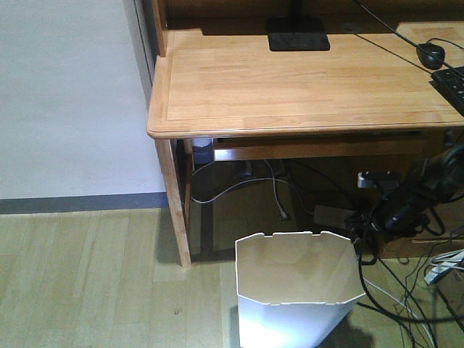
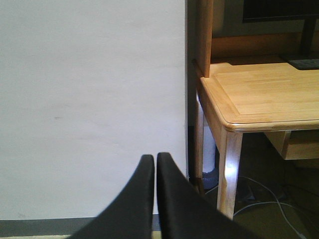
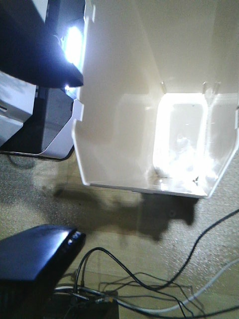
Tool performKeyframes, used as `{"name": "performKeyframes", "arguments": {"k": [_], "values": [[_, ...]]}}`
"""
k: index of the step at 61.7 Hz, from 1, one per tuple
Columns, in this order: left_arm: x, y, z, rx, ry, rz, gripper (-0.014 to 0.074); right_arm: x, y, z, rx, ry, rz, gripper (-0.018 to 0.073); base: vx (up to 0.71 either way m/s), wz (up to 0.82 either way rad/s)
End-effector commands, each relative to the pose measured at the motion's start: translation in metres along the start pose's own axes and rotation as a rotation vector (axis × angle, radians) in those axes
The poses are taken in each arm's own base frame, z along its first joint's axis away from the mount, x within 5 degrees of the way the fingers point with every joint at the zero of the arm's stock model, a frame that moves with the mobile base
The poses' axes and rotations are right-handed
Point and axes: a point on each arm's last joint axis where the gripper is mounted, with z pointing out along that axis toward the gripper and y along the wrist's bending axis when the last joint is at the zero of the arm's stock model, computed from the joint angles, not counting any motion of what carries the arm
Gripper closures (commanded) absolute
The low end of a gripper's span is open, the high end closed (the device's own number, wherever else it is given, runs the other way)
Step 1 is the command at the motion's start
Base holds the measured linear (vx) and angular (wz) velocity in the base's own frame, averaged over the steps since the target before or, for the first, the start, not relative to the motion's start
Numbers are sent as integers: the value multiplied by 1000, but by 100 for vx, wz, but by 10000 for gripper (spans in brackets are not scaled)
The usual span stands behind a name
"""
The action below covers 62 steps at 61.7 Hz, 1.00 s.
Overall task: Move trash bin to bedside with robot
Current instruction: 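Lower the right gripper down to the rim of the white trash bin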
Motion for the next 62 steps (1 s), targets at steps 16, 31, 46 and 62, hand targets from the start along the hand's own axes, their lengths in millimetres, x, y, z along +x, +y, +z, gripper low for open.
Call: {"name": "performKeyframes", "arguments": {"k": [16, 31, 46, 62], "values": [[0, 0, 0, 1, -62, -4, 603, -23, -15, 59, 0, 6, -4, 13, 0, 0], [0, 0, 0, 1, -62, -4, 603, -32, -21, 95, -6, 22, -15, 13, 0, 0], [0, 0, 0, 1, -62, -4, 603, -40, -25, 119, -14, 38, -30, 13, 0, 0], [0, 0, 0, 1, -62, -4, 603, -39, -28, 146, -24, 75, -49, 13, 0, 0]]}}
